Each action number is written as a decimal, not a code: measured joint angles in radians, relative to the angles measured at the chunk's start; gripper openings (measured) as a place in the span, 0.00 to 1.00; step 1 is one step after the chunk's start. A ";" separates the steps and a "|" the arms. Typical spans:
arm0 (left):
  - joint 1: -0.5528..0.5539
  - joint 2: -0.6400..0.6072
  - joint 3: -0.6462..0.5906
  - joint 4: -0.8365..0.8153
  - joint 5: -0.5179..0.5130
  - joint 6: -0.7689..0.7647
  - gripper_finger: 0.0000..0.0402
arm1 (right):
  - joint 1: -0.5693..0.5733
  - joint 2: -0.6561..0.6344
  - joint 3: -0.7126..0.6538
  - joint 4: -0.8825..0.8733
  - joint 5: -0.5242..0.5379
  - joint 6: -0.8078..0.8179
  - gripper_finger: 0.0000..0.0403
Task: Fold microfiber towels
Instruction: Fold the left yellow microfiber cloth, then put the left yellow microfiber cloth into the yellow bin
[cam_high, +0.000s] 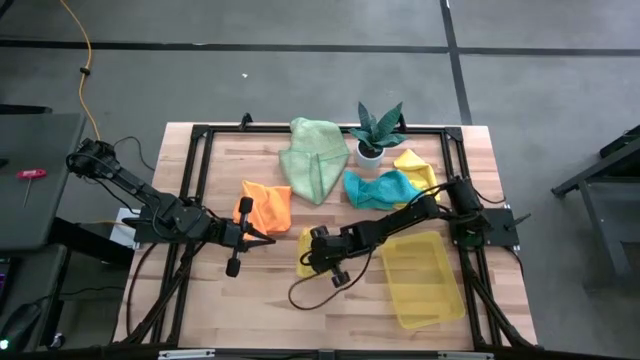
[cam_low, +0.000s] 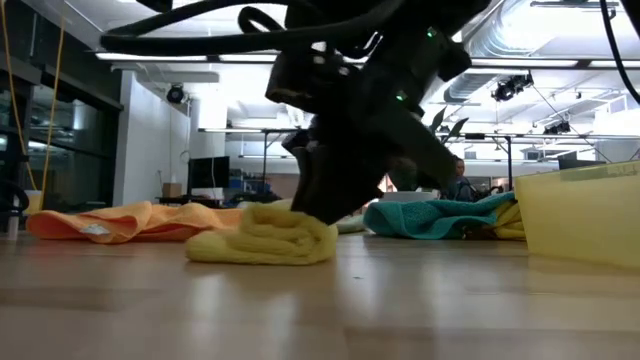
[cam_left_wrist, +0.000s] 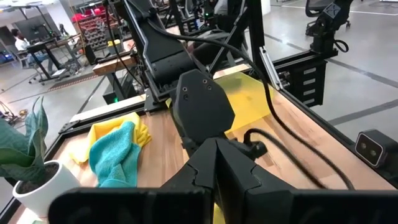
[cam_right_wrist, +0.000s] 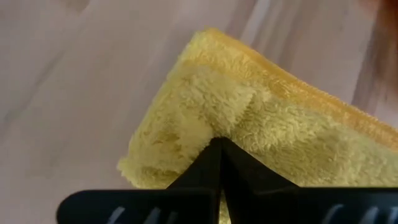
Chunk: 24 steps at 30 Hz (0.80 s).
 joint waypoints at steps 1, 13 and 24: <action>0.000 0.000 0.000 0.000 0.000 0.000 0.00 | 0.000 -0.001 0.001 -0.017 0.000 -0.043 0.00; 0.000 0.000 0.000 0.000 0.000 0.000 0.00 | -0.021 -0.071 -0.005 -0.202 0.072 -0.162 0.00; 0.000 0.000 0.000 -0.002 0.000 0.000 0.00 | -0.019 -0.201 -0.002 -0.479 0.120 0.165 0.00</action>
